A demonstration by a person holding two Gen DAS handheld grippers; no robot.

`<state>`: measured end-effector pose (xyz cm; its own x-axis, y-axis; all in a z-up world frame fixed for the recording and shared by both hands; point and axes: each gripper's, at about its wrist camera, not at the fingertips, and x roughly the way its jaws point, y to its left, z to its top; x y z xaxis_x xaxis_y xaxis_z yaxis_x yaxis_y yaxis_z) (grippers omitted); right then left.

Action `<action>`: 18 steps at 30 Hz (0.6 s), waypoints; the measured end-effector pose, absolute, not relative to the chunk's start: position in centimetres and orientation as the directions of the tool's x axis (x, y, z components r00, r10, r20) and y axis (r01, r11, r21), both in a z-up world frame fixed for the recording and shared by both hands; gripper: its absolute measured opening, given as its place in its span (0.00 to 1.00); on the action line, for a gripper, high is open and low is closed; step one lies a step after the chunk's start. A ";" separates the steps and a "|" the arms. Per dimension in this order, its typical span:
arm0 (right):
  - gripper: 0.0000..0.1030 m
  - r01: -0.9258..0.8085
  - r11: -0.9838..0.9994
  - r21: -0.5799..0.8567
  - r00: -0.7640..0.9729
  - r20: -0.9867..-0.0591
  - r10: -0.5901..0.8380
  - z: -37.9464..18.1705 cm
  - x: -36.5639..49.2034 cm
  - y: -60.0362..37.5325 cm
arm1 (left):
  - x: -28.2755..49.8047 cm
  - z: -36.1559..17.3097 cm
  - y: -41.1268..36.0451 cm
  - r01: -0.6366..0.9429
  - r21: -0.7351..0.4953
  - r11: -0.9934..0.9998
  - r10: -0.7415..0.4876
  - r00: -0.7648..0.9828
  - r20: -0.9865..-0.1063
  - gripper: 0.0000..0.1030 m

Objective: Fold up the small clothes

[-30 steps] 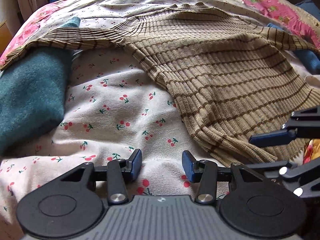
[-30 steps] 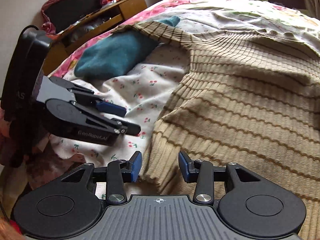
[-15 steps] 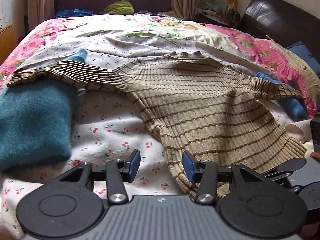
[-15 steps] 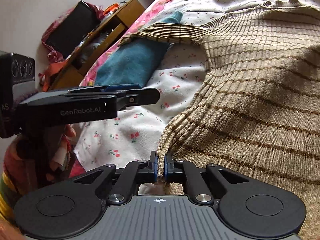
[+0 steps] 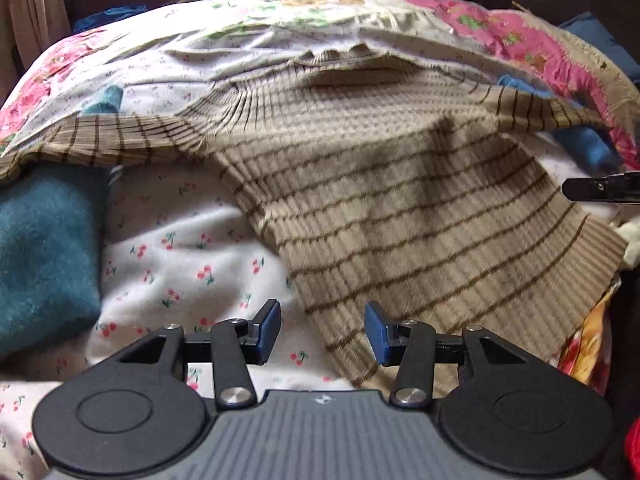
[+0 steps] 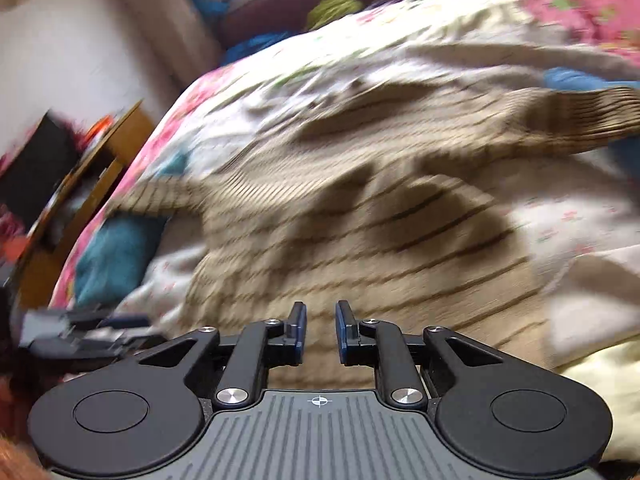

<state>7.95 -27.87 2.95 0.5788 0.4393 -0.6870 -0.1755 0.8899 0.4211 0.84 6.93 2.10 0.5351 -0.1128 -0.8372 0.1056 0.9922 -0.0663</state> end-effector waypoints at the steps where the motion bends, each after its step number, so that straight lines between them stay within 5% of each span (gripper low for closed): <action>1: 0.35 -0.101 0.905 0.413 0.632 -0.676 0.379 2.9 9.0 -29.9 | 1.6 2.7 6.4 0.112 -0.078 0.991 -0.128 0.560 -0.819 0.55; 8: 0.37 0.299 0.837 0.459 0.800 -0.599 0.043 0.9 14.3 -43.1 | 8.9 3.6 -2.6 0.257 -0.137 0.957 -0.278 0.660 -0.698 0.55; 18: 0.37 0.440 0.577 0.688 0.855 -0.518 -0.035 -4.1 19.1 -53.8 | 17.8 2.2 -14.5 0.403 -0.178 0.898 -0.412 0.625 -0.663 0.55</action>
<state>19.11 -53.84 -4.10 0.8548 -0.0352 -0.5178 0.4402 0.5775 0.6875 17.84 -14.51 2.19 0.6250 -0.4120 -0.6630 0.4030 0.8977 -0.1780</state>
